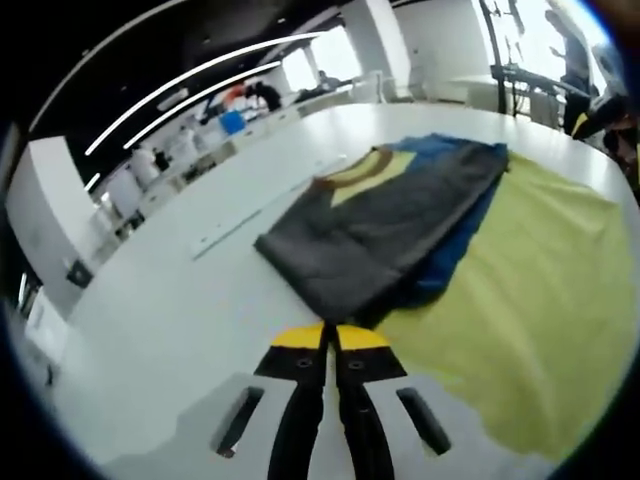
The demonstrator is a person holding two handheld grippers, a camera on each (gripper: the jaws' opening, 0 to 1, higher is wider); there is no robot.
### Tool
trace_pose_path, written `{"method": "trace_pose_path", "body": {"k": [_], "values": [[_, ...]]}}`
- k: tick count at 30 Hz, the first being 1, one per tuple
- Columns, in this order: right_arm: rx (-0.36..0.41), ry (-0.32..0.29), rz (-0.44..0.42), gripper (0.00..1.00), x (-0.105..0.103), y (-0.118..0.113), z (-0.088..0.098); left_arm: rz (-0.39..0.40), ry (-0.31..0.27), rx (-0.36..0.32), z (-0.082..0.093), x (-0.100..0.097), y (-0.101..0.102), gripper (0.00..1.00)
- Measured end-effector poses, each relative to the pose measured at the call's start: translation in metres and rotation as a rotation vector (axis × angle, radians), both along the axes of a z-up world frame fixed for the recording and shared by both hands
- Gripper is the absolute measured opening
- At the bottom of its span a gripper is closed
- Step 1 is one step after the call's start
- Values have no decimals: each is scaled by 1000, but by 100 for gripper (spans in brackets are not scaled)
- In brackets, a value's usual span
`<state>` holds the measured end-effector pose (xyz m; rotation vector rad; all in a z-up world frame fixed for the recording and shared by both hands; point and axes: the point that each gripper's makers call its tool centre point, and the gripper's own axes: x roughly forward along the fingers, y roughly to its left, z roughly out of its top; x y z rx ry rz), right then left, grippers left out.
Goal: Fold the garment on the visible template until the final outline fits inside the template.
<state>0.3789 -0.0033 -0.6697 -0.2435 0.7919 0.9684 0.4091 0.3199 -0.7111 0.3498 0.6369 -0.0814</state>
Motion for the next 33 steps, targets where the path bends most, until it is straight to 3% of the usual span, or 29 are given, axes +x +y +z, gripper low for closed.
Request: {"method": "trace_pose_path", "body": {"k": [5, 11, 19, 24, 33], "values": [[4, -1, -3, 99, 0, -1, 1, 18, 8, -4, 0, -3, 1, 1], [21, -7, -11, 99, 2, 0, 6, 70, 10, -69, 7, -12, 3, 25], [30, -17, -11, 99, 2, 0, 9, 82, -1, -126, 22, -27, -4, 40], [35, -19, -9, 99, 0, 0, 10, 92, 7, -193, 27, -42, -12, 49], [20, -13, -3, 98, -6, -5, 3, 69, 37, -205, 30, -79, -23, 57]]}}
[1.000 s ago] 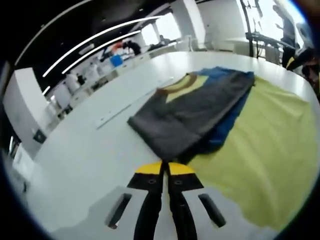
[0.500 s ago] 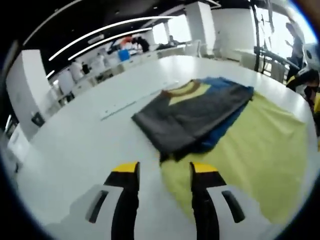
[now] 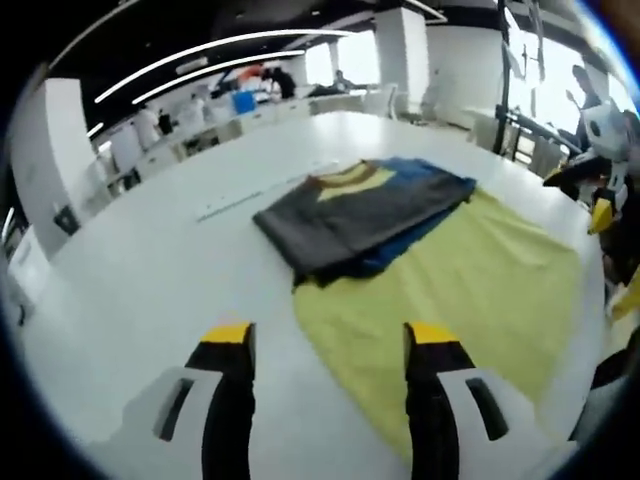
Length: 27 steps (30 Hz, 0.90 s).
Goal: Fold the garment on the visible template until the final outline fits inside the template.
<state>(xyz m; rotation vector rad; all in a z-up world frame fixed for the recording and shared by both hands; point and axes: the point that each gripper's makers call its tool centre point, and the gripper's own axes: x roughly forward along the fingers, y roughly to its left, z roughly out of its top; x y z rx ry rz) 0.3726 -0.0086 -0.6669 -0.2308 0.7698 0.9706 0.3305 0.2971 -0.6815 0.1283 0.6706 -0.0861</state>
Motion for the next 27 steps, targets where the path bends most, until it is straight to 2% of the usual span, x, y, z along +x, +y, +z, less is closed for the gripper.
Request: {"method": "trace_pose_path", "body": {"k": [10, 18, 27], "values": [[-21, 34, -5, 96, -14, -10, -18, 5, 42, -31, -7, -44, -7, 58], [-41, 66, -1, 94, -27, -18, -32, 1, 56, -48, -10, -69, -15, 58], [-75, 95, -7, 86, -41, -28, -48, 11, 96, -95, -22, -95, -28, 56]]}}
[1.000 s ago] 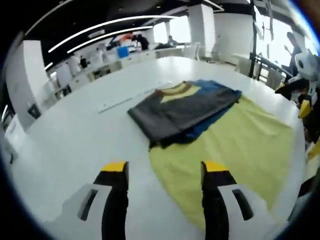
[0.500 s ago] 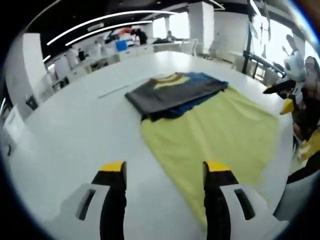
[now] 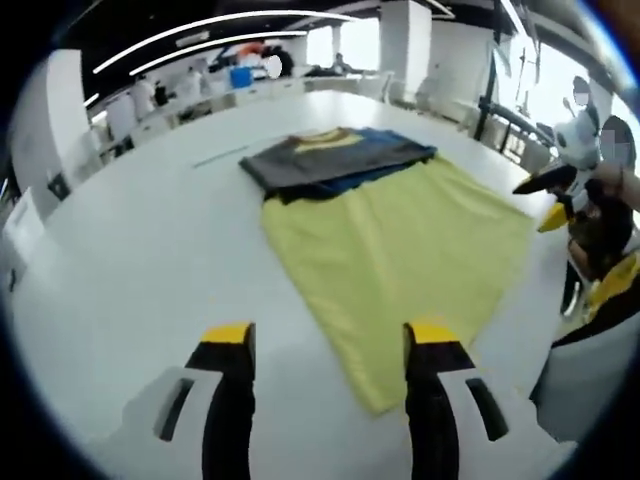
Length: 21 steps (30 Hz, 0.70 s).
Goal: Fold the garment on the visible template until the final outline fits inside the template.
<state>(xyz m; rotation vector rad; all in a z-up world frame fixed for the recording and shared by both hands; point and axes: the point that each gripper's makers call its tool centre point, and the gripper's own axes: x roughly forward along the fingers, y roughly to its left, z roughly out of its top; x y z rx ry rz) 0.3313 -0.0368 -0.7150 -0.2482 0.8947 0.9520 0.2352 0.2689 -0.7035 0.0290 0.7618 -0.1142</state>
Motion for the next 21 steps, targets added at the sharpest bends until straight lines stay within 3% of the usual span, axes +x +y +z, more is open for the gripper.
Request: {"method": "trace_pose_path", "body": {"k": [8, 21], "values": [[-2, 11, -31, 77, -6, -5, -5, 29, 36, -34, -8, -16, -5, 49], [-30, -5, -140, 47, 4, -24, -11, 65, 84, -60, -20, -33, -12, 37]]}}
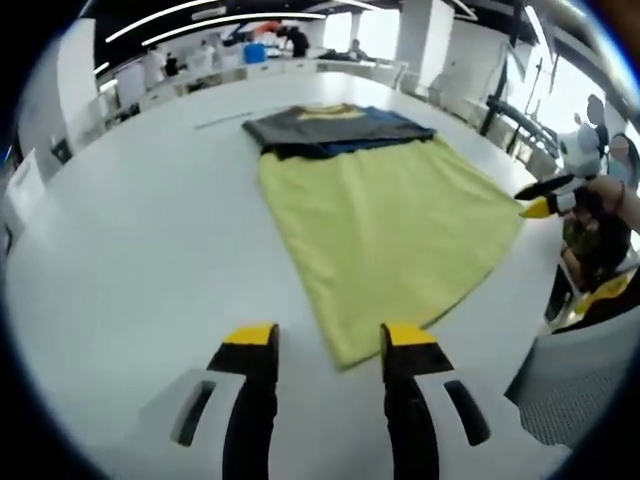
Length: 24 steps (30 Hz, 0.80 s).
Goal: Fold the garment on the visible template until the final outline fits inside the template.
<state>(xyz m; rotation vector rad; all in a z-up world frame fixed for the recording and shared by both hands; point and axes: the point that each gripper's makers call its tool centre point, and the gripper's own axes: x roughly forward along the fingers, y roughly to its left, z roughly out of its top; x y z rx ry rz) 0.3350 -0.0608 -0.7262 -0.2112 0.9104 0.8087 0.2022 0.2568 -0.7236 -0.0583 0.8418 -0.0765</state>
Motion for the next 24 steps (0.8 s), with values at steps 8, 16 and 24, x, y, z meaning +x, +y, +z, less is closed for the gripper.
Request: {"method": "trace_pose_path", "body": {"k": [8, 16, 24], "values": [[-7, 3, -19, 41, -1, -6, 0, 17, 13, -15, -4, -5, -5, 31], [-72, -22, 78, 40, -9, -10, -2, -45, 10, 0, -3, -8, -13, 30], [-105, -35, 207, 43, -13, -7, -3, -210, 17, 112, -4, -10, -15, 30]]}}
